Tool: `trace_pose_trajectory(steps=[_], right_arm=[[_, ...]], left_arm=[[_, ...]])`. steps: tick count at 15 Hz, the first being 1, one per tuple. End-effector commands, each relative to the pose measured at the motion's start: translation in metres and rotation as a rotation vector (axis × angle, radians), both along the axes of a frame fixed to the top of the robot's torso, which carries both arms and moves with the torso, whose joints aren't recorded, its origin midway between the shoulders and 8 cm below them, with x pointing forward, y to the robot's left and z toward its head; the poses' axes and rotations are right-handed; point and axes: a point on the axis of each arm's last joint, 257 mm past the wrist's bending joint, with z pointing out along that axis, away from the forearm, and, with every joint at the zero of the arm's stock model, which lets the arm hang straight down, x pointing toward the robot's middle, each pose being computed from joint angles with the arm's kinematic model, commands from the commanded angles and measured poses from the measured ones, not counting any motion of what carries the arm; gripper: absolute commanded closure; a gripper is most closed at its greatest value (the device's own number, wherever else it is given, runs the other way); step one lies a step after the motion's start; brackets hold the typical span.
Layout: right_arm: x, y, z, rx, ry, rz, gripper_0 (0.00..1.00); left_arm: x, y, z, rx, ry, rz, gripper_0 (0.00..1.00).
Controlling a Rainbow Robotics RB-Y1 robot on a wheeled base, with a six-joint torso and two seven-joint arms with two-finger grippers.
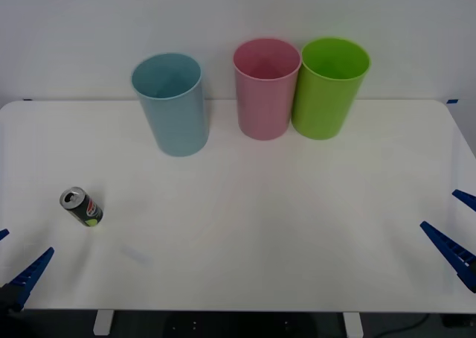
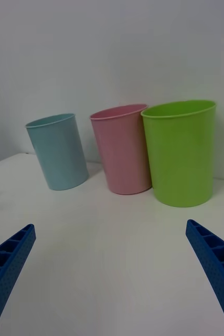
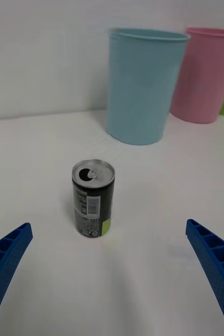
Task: Grasp the object on the table and drop it into the matching bin: aluminum can to the light blue bin, PET bottle to the pink bin.
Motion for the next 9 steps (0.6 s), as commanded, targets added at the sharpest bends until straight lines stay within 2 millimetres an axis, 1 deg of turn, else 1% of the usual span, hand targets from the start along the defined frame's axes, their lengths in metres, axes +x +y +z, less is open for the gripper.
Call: trace_pose_trajectory(steps=[1,4,9], right_arm=[[0.000,0.000,0.000,0.000,0.000,0.000,0.00],[0.000,0.000,0.000,0.000,0.000,0.000,0.00],[0.000,0.000,0.000,0.000,0.000,0.000,0.00]], left_arm=[[-0.002,0.003,-0.019,0.030,0.040,0.028,0.00],[0.004,0.003,-0.031,0.009,0.053,0.082,0.00],[0.014,0.000,-0.046,-0.077,0.061,0.182,0.00]])
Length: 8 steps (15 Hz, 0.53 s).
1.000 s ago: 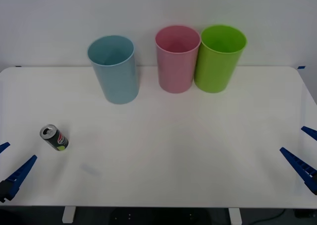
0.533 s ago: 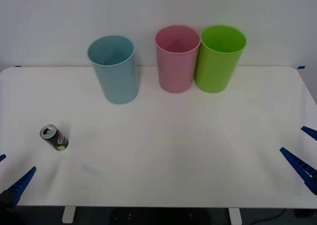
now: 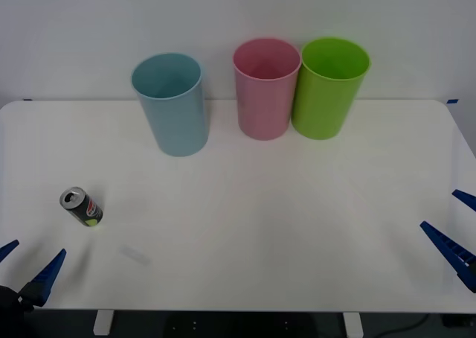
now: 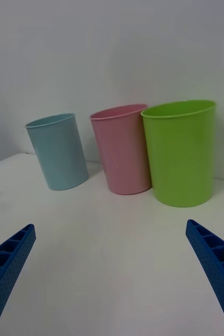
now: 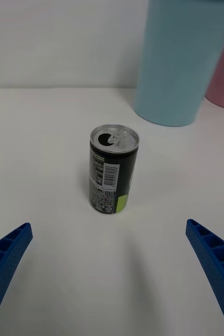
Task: Grasp the object on the table and drop it into the matching bin: aluminum can to the light blue bin, PET bottle to the pink bin.
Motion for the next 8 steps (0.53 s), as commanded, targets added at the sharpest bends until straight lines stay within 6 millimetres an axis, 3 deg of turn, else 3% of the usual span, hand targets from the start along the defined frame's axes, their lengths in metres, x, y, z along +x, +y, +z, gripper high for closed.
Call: trace_pose_trajectory(steps=[1,8], right_arm=[[0.000,0.000,0.000,0.000,0.000,0.000,0.00],[0.000,0.000,0.000,0.000,0.000,0.000,0.00]], left_arm=[[0.005,-0.002,-0.010,-0.049,0.004,0.042,0.00],[0.030,-0.007,-0.031,-0.061,-0.024,0.071,0.00]])
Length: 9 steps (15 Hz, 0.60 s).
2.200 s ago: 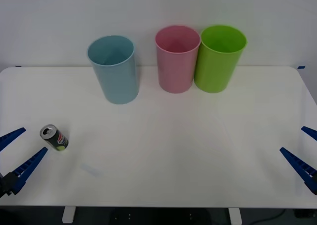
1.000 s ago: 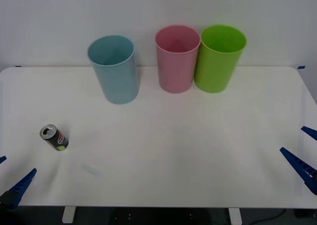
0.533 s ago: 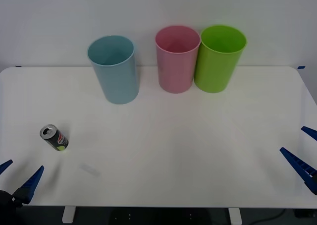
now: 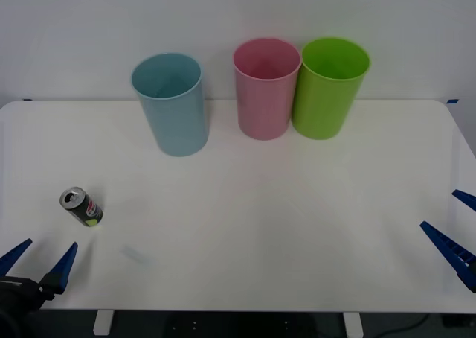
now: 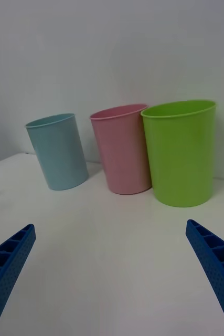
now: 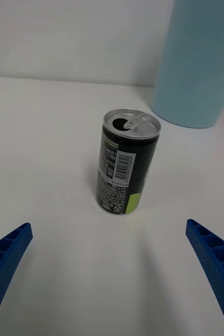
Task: Grasp the object on the table and drop it into the matching bin: aluminum can to the light blue bin, PET bottle to the pink bin.
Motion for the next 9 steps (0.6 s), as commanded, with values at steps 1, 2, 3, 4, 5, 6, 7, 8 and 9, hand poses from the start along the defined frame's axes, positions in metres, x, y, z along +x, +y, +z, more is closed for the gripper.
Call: trace_pose_trajectory(steps=[1,2,3,4,5,6,7,8,9], right_arm=[[0.000,0.000,0.000,0.000,0.000,0.000,0.00],[0.000,0.000,0.000,0.000,0.000,0.000,0.00],[0.000,0.000,0.000,0.000,0.000,0.000,0.00],[0.000,0.000,0.000,0.000,0.000,0.000,0.00],[0.000,0.000,0.000,0.000,0.000,0.000,0.00],[0.000,0.000,0.000,0.000,0.000,0.000,0.00],[0.000,0.000,0.000,0.000,0.000,0.000,0.00],[0.000,0.000,0.000,0.000,0.000,0.000,0.00],[0.000,0.000,0.000,0.000,0.000,0.000,0.00]], left_arm=[[0.008,-0.007,-0.003,-0.017,-0.010,0.000,0.00],[0.012,-0.010,-0.004,-0.027,-0.016,0.003,0.00],[0.016,-0.014,-0.004,-0.031,-0.022,0.004,0.00],[0.020,-0.015,-0.004,-0.033,-0.027,0.006,0.00],[0.023,-0.016,-0.004,-0.036,-0.030,0.005,0.00],[0.026,-0.018,-0.006,-0.036,-0.029,0.002,0.00],[0.031,-0.018,-0.006,-0.039,-0.031,0.003,0.00],[0.035,-0.018,-0.007,-0.038,-0.032,0.002,0.00],[0.039,-0.018,-0.008,-0.040,-0.034,0.002,0.00]])
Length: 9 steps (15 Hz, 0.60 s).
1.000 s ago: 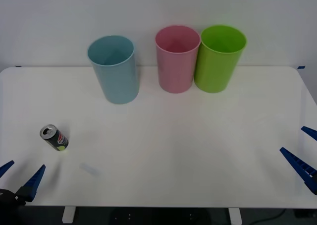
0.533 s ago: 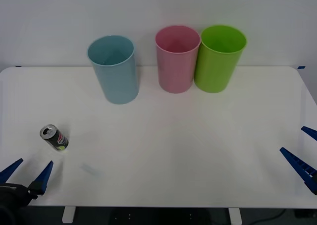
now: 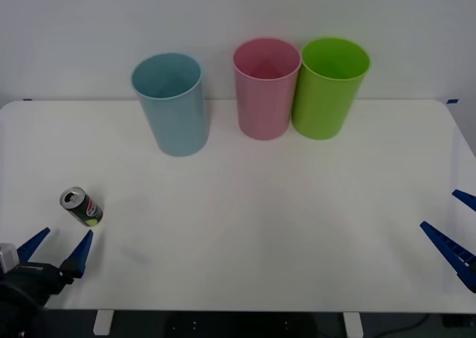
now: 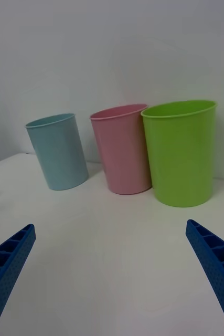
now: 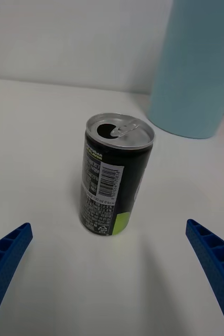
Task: Grasp the object on the table and drop it into the matching bin: aluminum can to the light blue bin, PET bottle to the pink bin.
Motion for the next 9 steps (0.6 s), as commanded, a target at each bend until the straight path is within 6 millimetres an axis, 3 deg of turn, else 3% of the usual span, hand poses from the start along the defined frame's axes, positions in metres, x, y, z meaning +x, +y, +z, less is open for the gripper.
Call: trace_pose_trajectory(steps=[1,9], right_arm=[[0.000,0.000,0.000,0.000,0.000,0.000,0.00],[0.000,0.000,0.000,0.000,0.000,0.000,0.00]], left_arm=[[0.011,-0.001,-0.001,-0.001,-0.005,-0.002,0.00],[0.047,-0.006,-0.002,-0.011,-0.019,-0.008,0.00]])
